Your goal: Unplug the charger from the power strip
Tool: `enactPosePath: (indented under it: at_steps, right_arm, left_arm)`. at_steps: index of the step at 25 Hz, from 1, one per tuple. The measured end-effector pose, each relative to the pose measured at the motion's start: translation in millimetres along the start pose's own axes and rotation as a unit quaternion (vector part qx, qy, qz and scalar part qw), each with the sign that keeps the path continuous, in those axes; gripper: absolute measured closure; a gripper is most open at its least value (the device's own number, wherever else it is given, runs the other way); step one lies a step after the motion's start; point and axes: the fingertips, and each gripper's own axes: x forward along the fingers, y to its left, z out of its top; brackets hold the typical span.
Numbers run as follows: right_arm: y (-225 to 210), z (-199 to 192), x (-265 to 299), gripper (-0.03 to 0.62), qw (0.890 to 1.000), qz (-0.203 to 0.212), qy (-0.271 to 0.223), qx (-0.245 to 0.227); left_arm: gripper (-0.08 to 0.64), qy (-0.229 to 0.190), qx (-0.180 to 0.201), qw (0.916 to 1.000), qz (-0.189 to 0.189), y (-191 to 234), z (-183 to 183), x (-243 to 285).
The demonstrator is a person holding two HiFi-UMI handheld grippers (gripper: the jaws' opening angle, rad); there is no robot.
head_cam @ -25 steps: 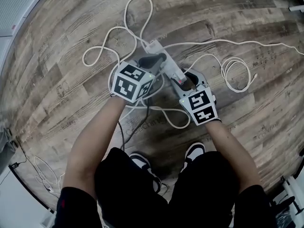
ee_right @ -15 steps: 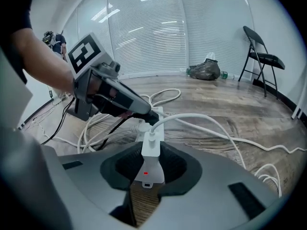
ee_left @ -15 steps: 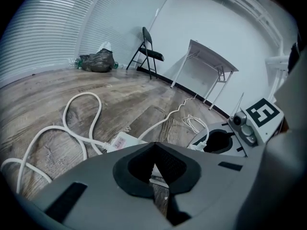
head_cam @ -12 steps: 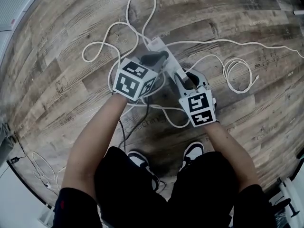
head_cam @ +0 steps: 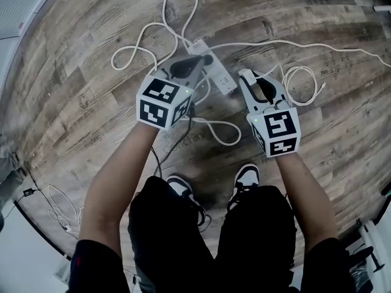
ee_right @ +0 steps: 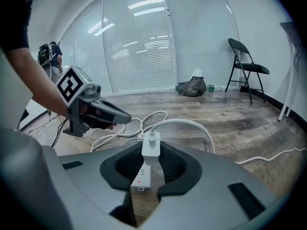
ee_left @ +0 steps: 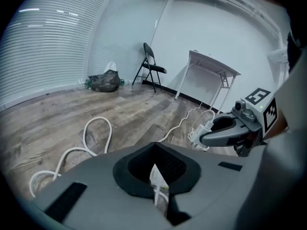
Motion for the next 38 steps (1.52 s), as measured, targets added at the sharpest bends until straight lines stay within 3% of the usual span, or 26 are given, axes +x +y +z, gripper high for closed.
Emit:
enactPosePath:
  at_steps: [9,18,25,31,38]
  right_arm:
    - [18.3,107.0,-129.4,0.485,0.998,0.015,-0.025,0.052]
    - [80.1,224.3,-246.9,0.485,0.993,0.073,-0.073,0.055]
    - [129.3,313.3,-333.4,0.485,0.991,0.089,-0.094,0.029]
    - [148.8,375.5,-417.7,0.485,0.990,0.077,-0.109,0.036]
    - [145.0,479.9,-530.5,0.485,0.987,0.034,-0.146,0.059]
  left_arm:
    - [0.541,-0.030,-0.001,0.9986,0.043,-52.4,104.7,-136.5]
    - [0.541,-0.058,-0.040,0.9934,0.091,-97.5,176.3,-292.5]
    - [0.541,-0.097,-0.065,0.9870,0.111,-152.3,249.6,-404.7]
    - [0.541,-0.146,-0.072,0.9781,0.129,-200.5,314.5,-491.2]
    - [0.541,-0.171,-0.038,0.9740,0.143,-250.4,401.0,-611.2]
